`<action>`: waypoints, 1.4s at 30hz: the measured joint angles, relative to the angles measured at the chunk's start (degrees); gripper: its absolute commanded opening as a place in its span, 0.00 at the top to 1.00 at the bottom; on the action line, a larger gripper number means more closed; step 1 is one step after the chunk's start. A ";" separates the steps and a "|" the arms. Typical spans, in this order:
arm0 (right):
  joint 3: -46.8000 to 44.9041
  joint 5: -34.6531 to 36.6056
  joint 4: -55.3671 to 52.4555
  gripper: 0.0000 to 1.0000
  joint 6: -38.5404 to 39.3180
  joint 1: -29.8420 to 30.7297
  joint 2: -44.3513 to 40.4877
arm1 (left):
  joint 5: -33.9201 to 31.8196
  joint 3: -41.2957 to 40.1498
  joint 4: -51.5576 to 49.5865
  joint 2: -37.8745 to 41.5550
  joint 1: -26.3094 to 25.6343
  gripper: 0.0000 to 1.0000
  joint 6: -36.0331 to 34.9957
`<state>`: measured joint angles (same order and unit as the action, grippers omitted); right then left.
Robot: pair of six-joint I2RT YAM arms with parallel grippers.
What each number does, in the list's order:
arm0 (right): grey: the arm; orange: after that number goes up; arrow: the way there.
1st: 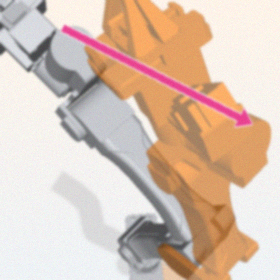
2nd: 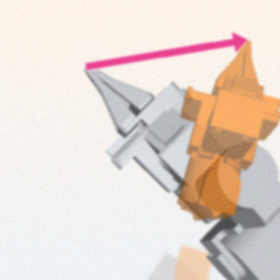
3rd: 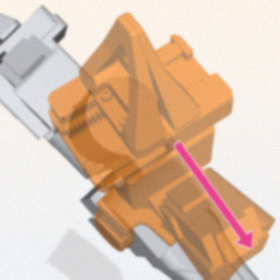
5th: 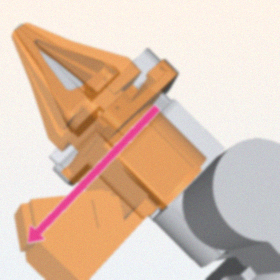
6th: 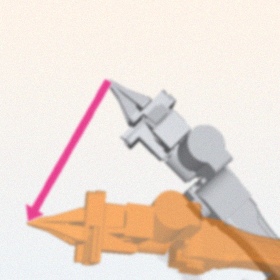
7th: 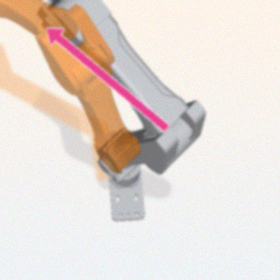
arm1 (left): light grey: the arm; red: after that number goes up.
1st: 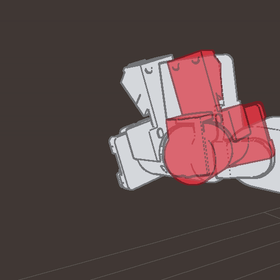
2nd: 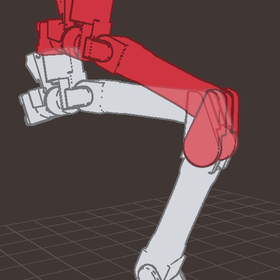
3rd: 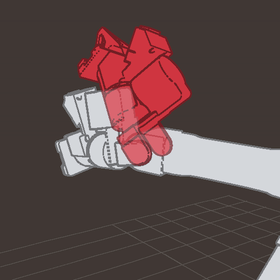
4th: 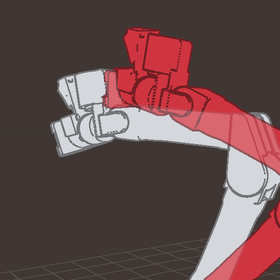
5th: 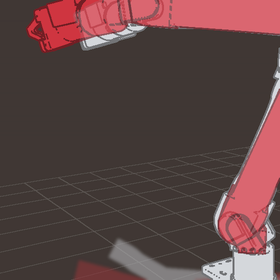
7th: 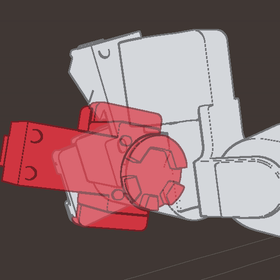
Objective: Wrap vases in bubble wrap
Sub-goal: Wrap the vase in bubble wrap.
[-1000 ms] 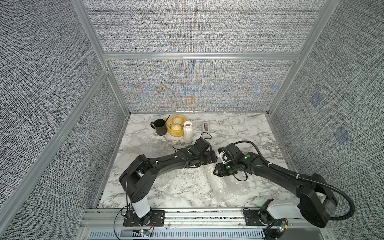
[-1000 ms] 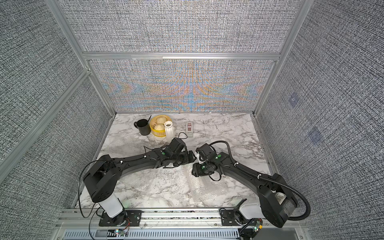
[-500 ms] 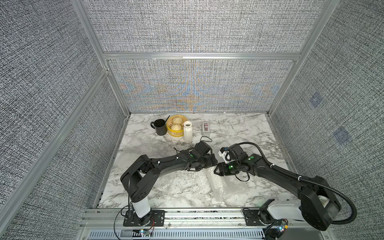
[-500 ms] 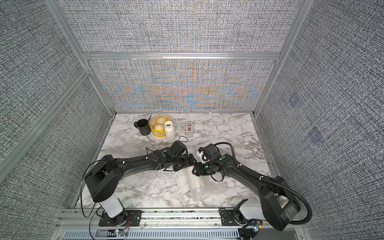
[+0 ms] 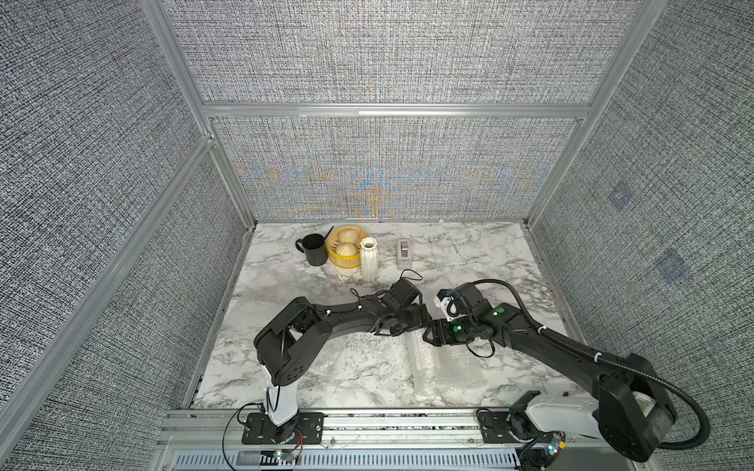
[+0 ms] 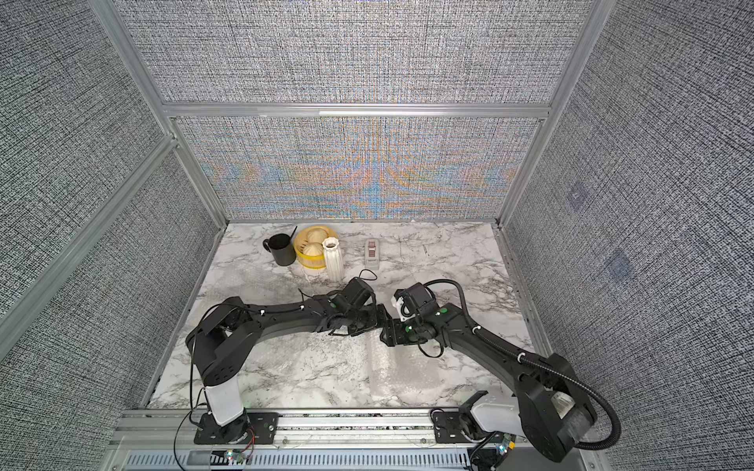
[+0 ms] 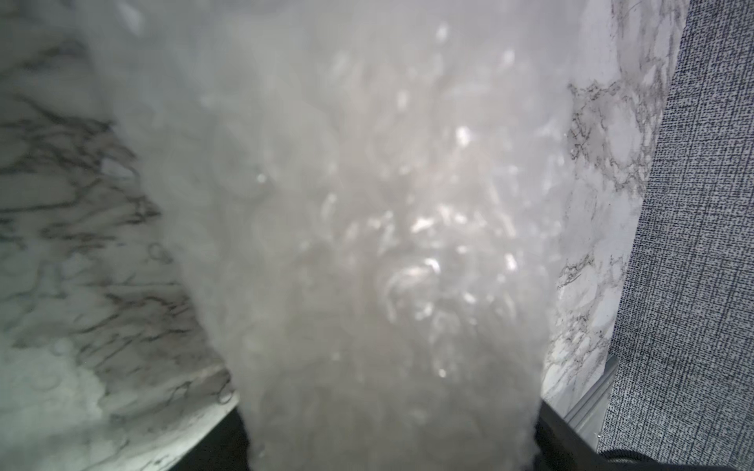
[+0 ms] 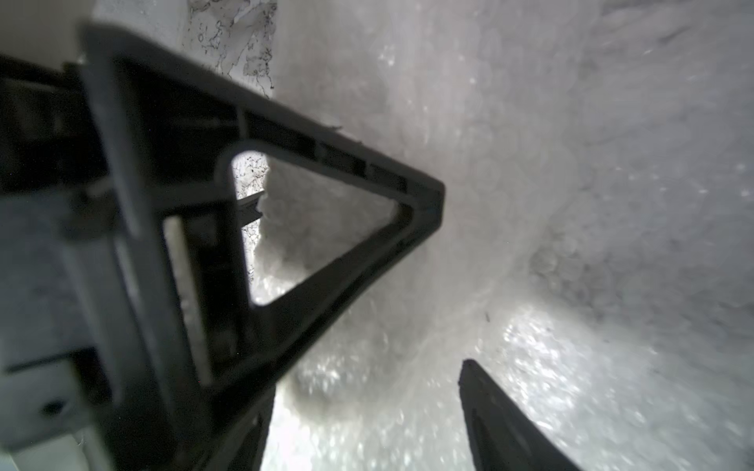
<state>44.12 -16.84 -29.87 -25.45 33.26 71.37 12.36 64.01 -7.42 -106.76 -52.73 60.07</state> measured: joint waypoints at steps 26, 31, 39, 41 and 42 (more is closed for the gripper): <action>-5.70 -7.98 1.49 0.42 5.05 -29.16 4.87 | 0.46 6.71 -7.23 -3.10 0.52 0.22 -10.88; -7.30 -10.43 3.67 0.49 5.44 -29.14 7.56 | 0.17 7.23 -8.22 -3.10 0.59 0.18 -11.39; -7.61 -13.53 6.05 0.68 5.92 -28.72 10.16 | -0.24 7.43 -8.96 -3.06 0.59 0.17 -12.13; -7.61 -14.19 6.16 0.73 6.01 -28.70 10.14 | -0.42 7.61 -9.38 -3.06 0.59 0.17 -12.33; -7.61 -14.51 6.25 0.75 6.08 -28.70 10.12 | -0.44 7.65 -9.51 -3.06 0.59 0.17 -12.41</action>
<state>36.51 -31.35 -23.62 -19.38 4.56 81.49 11.92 71.66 -16.93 -109.82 -52.14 47.66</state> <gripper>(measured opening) 0.279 0.828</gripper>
